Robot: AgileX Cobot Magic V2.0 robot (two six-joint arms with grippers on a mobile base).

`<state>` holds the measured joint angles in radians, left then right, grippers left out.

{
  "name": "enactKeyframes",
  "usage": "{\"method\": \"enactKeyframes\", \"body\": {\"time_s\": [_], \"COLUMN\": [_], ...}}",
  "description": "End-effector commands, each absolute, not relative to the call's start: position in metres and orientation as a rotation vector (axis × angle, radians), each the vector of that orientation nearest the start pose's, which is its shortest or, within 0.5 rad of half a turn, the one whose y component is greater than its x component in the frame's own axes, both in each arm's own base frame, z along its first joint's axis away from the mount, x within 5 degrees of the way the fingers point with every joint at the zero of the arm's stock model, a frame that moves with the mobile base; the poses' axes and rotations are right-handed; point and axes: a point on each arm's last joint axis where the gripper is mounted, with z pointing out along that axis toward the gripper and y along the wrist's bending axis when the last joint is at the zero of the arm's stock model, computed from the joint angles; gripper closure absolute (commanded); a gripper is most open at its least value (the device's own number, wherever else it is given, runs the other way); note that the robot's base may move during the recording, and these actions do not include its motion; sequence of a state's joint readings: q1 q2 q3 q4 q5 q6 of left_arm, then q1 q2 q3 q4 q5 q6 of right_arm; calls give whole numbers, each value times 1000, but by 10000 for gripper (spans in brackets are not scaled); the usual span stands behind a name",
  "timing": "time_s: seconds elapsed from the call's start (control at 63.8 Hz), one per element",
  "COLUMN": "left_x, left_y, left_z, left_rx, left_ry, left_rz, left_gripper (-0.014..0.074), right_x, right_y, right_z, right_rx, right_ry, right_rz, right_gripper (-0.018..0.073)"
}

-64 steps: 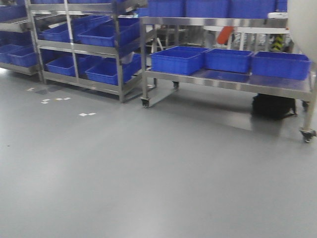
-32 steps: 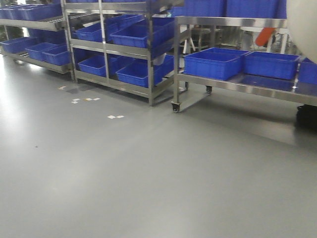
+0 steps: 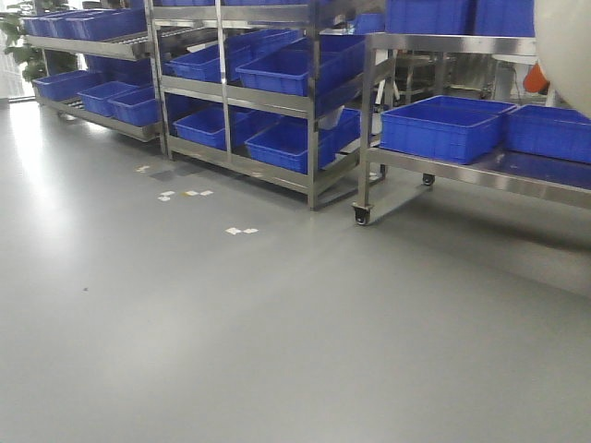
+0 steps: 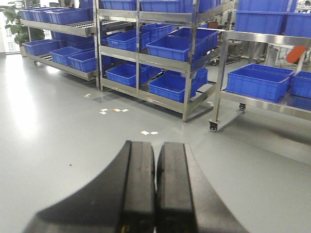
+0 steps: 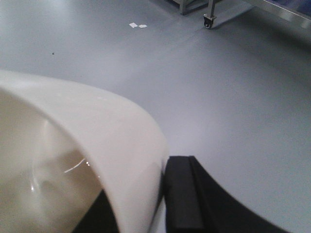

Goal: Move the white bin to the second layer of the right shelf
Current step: 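Drive the base along the floor past the blue-crate carts, then drive the base past the racks of blue bins, bin held in right gripper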

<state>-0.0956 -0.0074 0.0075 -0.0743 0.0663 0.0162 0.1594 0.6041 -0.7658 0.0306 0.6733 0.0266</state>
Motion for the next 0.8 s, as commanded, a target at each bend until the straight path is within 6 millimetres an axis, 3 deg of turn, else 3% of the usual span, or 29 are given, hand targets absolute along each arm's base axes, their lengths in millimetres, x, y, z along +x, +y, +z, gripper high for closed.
{"method": "enactKeyframes", "body": {"time_s": [0.0,0.784], "left_x": [57,57], "left_y": [-6,-6], "left_z": [200,200], "left_rx": [25,25], "left_ry": [1500,1500], "left_rz": [-134,-134], "left_gripper": [512,512], "right_x": [110,110], "right_y": [18,18], "right_z": [378,378], "right_rx": [-103,-103], "right_ry": [1875,1875], "right_rz": [157,157], "right_gripper": [503,503]}}
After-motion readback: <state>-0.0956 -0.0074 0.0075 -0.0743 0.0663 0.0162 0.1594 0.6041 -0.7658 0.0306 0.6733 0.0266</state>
